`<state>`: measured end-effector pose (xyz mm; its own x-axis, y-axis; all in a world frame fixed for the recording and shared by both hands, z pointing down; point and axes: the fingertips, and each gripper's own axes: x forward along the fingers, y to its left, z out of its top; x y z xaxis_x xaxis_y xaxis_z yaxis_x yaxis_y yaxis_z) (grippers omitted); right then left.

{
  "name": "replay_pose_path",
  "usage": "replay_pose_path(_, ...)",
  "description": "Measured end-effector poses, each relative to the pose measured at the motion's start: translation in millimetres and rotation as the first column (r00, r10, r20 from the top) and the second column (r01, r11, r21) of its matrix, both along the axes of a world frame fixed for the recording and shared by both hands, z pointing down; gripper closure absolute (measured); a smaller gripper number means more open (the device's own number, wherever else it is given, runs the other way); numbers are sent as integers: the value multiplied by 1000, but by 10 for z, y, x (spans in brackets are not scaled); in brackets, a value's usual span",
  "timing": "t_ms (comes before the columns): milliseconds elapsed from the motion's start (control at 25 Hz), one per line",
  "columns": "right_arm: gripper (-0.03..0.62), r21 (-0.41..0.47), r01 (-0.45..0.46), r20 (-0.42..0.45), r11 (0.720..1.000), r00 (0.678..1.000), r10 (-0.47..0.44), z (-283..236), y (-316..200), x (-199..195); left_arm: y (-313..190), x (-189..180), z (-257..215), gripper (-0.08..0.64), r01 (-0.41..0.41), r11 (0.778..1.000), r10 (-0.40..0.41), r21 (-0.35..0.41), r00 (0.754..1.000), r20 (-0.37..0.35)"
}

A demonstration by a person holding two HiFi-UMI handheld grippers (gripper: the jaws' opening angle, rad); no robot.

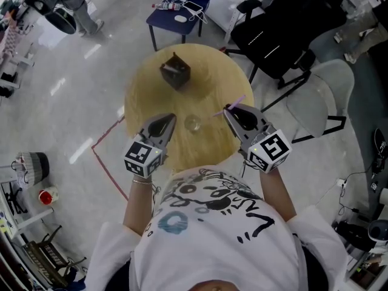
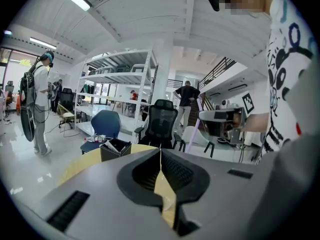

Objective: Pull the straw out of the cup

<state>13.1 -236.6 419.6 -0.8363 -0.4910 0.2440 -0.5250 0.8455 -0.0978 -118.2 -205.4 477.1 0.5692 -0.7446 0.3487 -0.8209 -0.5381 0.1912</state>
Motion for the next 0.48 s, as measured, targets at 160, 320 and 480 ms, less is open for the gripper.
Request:
replay_pose_path(160, 548, -16, -5, -22, 1000, 1000, 5, 137, -12, -36, -4, -15, 10, 543, 2, 1000, -2, 1, 1000, 0)
replay_pose_path(320, 548, -26, -3, -40, 1000, 999, 2, 236, 19, -74, 26, -39, 41, 543, 3, 1000, -3, -2, 1000, -3)
replay_pose_path(480, 548, -25, -9, -47, 1000, 999, 8, 288, 34, -94, 52, -66, 65, 543, 0, 1000, 0, -6, 1000, -7)
